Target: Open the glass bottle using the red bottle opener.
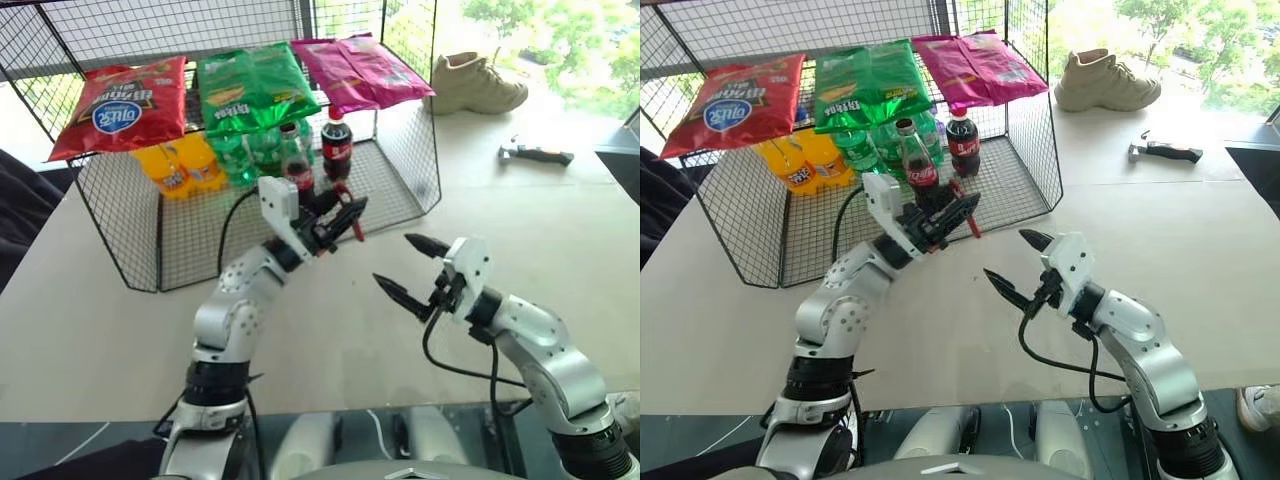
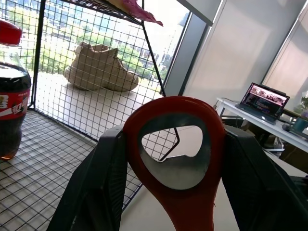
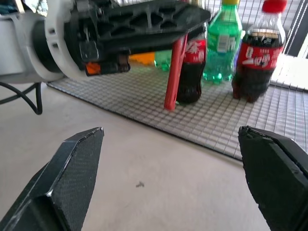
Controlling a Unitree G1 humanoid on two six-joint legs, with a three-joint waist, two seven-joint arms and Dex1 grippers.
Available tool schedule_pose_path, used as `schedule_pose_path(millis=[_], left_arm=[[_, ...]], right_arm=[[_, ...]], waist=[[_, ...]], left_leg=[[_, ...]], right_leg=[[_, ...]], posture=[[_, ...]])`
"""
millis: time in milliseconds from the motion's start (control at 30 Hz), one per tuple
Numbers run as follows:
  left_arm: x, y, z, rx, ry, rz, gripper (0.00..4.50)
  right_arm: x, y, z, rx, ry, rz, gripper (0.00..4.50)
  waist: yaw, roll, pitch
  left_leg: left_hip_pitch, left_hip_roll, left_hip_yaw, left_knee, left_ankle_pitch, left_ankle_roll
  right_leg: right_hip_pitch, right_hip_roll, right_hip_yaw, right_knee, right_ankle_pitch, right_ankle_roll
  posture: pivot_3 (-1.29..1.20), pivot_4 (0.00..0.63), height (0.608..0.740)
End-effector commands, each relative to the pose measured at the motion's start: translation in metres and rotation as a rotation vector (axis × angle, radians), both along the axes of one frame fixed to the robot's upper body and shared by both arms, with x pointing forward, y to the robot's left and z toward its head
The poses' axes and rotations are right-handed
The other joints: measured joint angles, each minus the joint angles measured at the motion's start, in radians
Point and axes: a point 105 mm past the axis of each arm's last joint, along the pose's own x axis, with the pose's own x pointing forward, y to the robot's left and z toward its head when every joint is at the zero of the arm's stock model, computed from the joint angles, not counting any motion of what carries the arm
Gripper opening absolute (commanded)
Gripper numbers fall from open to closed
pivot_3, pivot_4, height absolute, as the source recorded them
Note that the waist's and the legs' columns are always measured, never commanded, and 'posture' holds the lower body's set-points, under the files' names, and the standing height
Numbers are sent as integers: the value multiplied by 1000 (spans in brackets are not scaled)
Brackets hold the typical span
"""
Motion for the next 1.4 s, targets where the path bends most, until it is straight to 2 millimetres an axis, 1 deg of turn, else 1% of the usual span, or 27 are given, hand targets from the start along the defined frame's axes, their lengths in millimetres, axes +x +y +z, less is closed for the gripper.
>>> schedule_pose_path(millis=[33, 133, 200, 333, 467, 633, 767, 800, 833, 867, 900, 967, 1000, 1067, 1100, 1233, 1400], left_arm=[[1, -12, 4, -19, -9, -16, 2182], [4, -14, 3, -65, 17, 5, 2182], [3, -16, 2, -61, 19, 7, 2182], [2, -17, 0, -65, 25, 6, 2182], [2, -16, -2, -54, 28, 5, 2182], [0, -15, -3, -57, 39, 1, 2182], [-1, -16, -3, -61, 41, -1, 2182], [-1, -16, -3, -63, 41, 0, 2182], [-1, -16, -3, -65, 40, 2, 2182], [-1, -16, -3, -65, 40, 3, 2182], [-1, -16, -3, -66, 40, 4, 2182], [-1, -16, -3, -69, 40, 5, 2182], [-1, -16, -3, -71, 40, 6, 2182], [-2, -16, -4, -78, 44, 5, 2182], [-3, -16, -4, -83, 46, 5, 2182], [-4, -15, -4, -89, 49, 2, 2182], [-13, -14, 0, -113, 22, -44, 2182]], right_arm=[[-3, 14, 16, 8, -12, 34, 4500], [3, 21, 15, -12, 29, 24, 4500], [11, 22, 12, -40, 55, -22, 4500], [15, 27, 8, -51, 109, -37, 4500], [25, 26, 12, -1, 167, -101, 4500], [30, 32, 16, 33, 216, -101, 4500], [32, 36, 15, 28, 237, -99, 4500], [32, 37, 15, 24, 242, -97, 4002], [32, 38, 14, 18, 248, -93, 3821], [32, 39, 13, 15, 253, -90, 3361], [33, 39, 13, 12, 256, -89, 2810], [34, 40, 13, 8, 256, -91, 1901], [35, 41, 13, 7, 258, -91, 1298], [37, 41, 12, 0, 264, -90, 324], [38, 41, 11, -4, 267, -90, 35], [38, 41, 6, -25, 282, -88, 35], [40, 41, 4, -24, 289, -102, 35]], waist=[[-1, 0, 0], [0, 0, 0], [0, 0, 0], [0, 0, 0], [0, 0, 0], [0, 0, 0], [-1, 0, 0], [-1, 0, 0], [-2, 0, 0], [-2, 0, 0], [-2, 0, 0], [-2, 0, 0], [-2, 0, 0], [-3, 0, 0], [-4, 0, 0], [-8, 0, 0], [-17, 0, 0]], left_leg=[[0, 0, 0, 0, 0, 0], [0, 0, 0, 0, 0, 0], [0, 0, 0, 0, 0, 0], [-1, 0, 0, 0, 0, 0], [-1, 0, 0, 0, 0, 0], [-1, 0, 0, 0, 0, 0], [-1, 0, 0, 0, 0, 0], [-1, 0, 0, 0, 0, 0], [-1, 0, 0, 0, 0, 0], [-1, 0, 0, 0, 0, 0], [-1, 0, 0, 0, 0, 0], [-1, 0, 0, 0, 0, 0], [-1, 0, 0, 0, 0, 0], [-1, 0, 0, 0, 0, 0], [-1, 0, 0, 0, 0, 0], [-1, 0, 0, 0, 0, 0], [-1, 0, 0, 0, 0, 0]], right_leg=[[0, 0, 0, 0, 0, 0], [0, 0, 0, 0, 0, 0], [0, 0, 0, 0, 0, 0], [0, 0, 0, 0, 0, 0], [0, 0, 0, 0, 0, 0], [0, 0, 0, 0, 0, 0], [0, 0, 0, 0, 0, 0], [0, 0, 0, 0, 0, 0], [-1, 0, 0, 0, 0, 0], [0, 0, 0, 0, 0, 0], [0, 0, 0, 0, 0, 0], [0, 0, 0, 0, 0, 0], [0, 0, 0, 0, 0, 0], [-1, 0, 0, 0, 0, 0], [-1, 0, 0, 0, 0, 0], [-1, 0, 0, 0, 0, 0], [-1, 0, 0, 0, 0, 0]], posture=[[0, 150, 740], [0, 150, 740], [0, 150, 740], [0, 150, 740], [0, 150, 740], [0, 150, 740], [0, 150, 740], [0, 150, 740], [0, 150, 740], [0, 150, 740], [0, 150, 740], [0, 150, 740], [0, 150, 740], [0, 150, 740], [0, 150, 740], [0, 150, 740], [0, 150, 740]])
